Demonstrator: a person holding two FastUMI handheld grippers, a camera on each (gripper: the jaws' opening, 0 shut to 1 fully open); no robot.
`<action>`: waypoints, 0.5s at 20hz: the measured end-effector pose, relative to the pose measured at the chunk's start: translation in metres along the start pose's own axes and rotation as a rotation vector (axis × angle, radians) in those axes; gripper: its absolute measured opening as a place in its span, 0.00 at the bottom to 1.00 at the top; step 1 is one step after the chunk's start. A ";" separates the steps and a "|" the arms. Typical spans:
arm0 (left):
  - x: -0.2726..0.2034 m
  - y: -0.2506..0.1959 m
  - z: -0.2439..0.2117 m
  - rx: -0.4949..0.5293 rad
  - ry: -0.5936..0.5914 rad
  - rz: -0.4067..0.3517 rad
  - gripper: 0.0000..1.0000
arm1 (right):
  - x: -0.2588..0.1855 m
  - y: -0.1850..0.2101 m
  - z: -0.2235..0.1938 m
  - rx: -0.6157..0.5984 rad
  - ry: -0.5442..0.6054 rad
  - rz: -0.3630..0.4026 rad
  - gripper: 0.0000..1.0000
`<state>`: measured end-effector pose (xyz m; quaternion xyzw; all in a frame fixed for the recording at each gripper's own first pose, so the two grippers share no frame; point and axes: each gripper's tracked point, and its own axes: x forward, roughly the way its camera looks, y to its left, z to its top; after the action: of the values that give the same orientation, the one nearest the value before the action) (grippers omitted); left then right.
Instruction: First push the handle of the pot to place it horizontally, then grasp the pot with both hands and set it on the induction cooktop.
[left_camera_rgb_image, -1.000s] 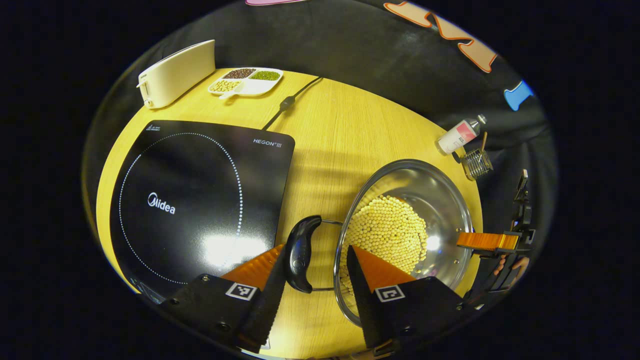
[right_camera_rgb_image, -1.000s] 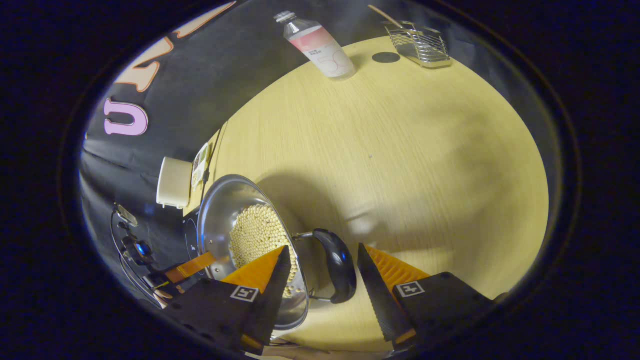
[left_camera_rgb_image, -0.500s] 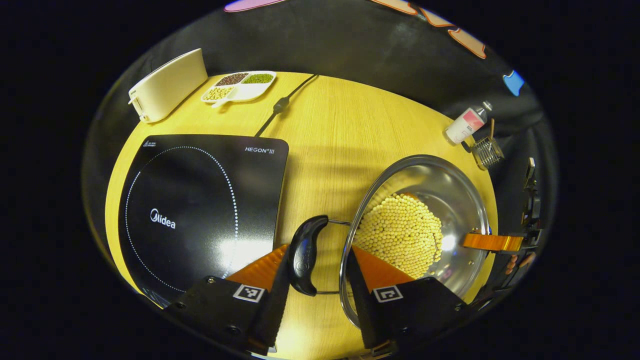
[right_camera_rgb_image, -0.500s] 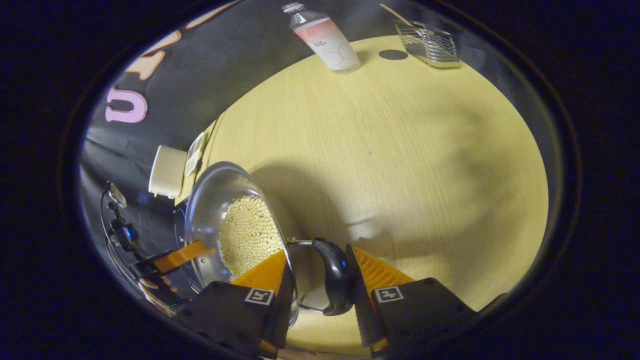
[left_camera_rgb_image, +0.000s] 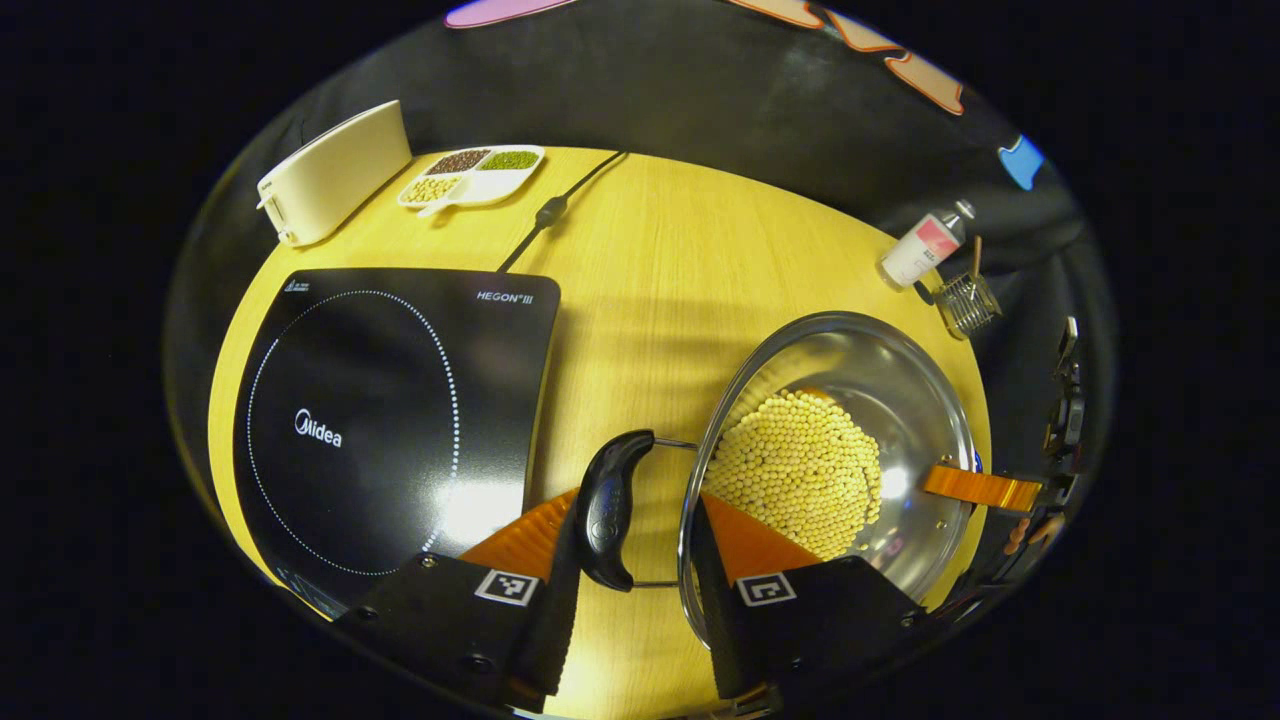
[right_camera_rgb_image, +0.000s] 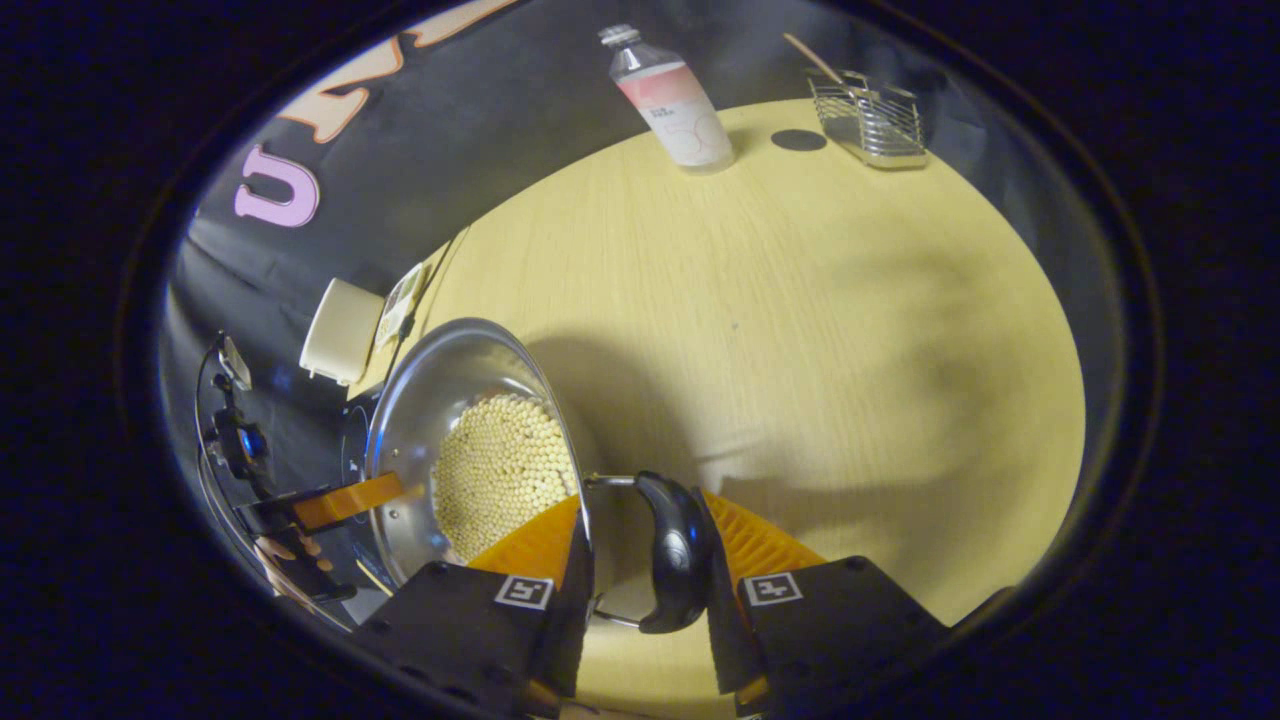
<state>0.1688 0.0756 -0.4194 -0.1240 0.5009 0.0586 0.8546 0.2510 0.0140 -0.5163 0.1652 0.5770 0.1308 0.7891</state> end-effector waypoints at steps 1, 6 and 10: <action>-0.004 -0.005 0.002 0.014 -0.019 -0.005 0.58 | -0.005 -0.002 0.002 -0.002 -0.013 -0.003 0.48; -0.023 -0.013 0.002 0.025 -0.042 -0.023 0.57 | -0.028 0.002 0.000 -0.012 -0.061 -0.022 0.48; -0.046 -0.006 -0.003 0.026 -0.048 -0.028 0.57 | -0.046 0.017 -0.013 -0.013 -0.074 -0.024 0.54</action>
<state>0.1447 0.0705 -0.3798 -0.1184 0.4791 0.0429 0.8687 0.2244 0.0122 -0.4729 0.1577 0.5484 0.1188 0.8125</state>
